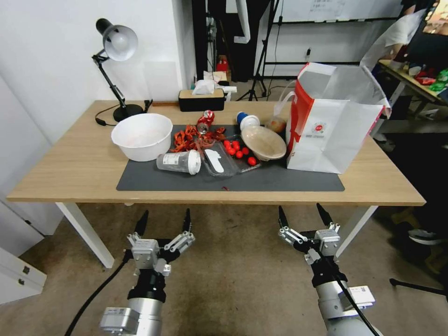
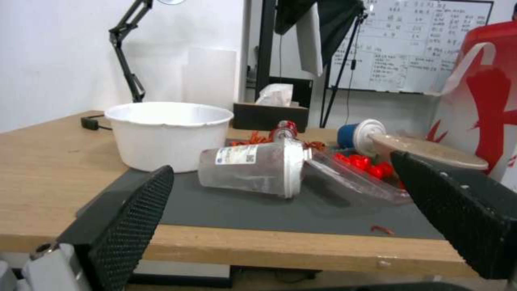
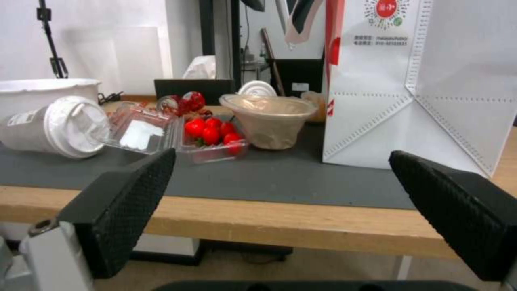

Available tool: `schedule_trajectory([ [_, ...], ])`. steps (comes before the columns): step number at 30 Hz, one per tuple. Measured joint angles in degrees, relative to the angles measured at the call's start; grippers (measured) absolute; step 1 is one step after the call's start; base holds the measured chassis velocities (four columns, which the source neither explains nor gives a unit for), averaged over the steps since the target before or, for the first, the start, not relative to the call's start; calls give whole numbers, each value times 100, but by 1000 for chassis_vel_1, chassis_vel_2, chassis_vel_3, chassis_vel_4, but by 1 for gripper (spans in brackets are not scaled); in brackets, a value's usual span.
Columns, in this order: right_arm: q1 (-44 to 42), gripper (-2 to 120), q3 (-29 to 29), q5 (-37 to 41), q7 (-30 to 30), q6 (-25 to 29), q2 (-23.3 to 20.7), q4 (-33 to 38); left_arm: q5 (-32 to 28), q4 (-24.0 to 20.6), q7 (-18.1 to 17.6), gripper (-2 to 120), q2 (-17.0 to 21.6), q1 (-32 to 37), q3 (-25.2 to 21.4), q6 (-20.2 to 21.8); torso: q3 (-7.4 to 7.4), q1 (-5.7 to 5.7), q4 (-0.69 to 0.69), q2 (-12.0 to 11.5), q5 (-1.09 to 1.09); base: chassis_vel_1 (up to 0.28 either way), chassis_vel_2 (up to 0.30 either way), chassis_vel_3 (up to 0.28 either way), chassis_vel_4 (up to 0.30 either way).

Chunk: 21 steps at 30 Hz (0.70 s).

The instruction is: Pick up the food delivery bag from the floor and place it on the table.

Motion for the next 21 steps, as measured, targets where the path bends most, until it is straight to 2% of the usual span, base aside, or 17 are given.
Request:
schedule_trajectory([
  [21, -209, 100, 2, -244, -32, 0, 169, 65, 98, 72, 99, 100, -39, 37, 131, -111, 0, 0, 0, 0, 0, 0, 0, 0, 0],
])
